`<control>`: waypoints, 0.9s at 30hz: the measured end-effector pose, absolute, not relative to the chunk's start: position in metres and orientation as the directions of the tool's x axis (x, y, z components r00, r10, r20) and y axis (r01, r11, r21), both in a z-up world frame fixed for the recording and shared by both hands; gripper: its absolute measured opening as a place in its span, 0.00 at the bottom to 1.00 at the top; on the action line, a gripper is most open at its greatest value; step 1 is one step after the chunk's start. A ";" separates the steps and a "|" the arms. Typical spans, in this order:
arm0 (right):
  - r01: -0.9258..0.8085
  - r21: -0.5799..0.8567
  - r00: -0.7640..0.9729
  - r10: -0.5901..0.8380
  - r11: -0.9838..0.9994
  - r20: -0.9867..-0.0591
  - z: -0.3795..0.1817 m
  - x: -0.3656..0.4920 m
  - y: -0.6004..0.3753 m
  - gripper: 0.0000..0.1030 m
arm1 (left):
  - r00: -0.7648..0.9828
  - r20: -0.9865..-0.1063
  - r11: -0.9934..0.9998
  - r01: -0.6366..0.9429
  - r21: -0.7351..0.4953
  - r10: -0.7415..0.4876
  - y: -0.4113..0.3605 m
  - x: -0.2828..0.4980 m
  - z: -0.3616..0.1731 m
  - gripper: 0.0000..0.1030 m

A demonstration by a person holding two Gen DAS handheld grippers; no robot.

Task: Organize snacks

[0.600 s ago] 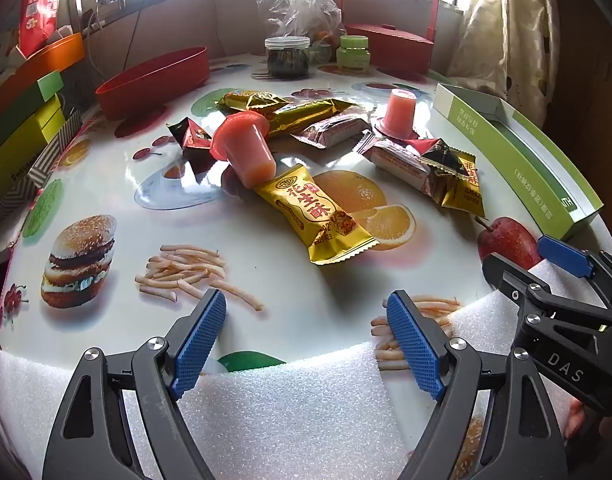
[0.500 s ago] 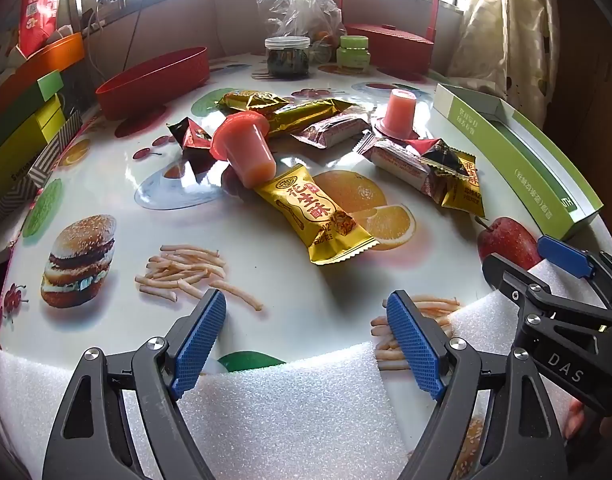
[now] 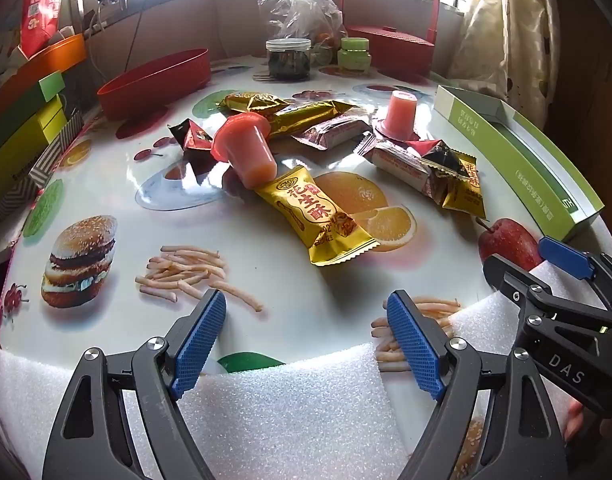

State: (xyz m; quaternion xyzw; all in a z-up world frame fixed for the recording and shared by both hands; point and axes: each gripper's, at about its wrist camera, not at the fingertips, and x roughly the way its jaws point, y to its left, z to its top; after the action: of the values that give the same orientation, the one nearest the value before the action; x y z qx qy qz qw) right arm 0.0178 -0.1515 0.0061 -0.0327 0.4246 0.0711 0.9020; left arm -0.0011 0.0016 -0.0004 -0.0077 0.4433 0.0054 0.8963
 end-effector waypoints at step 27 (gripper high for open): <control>-0.156 0.005 0.634 0.104 0.988 -0.766 0.006 0.017 -0.152 0.72 | 0.610 -0.792 1.000 -0.017 -0.010 0.003 0.001 -0.003 0.000 0.81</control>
State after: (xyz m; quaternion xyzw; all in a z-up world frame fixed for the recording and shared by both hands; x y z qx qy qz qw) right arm 0.0171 -0.1517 0.0056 -0.0308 0.4215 0.0721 0.9034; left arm -0.0028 0.0009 0.0003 -0.0084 0.4413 0.0056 0.8973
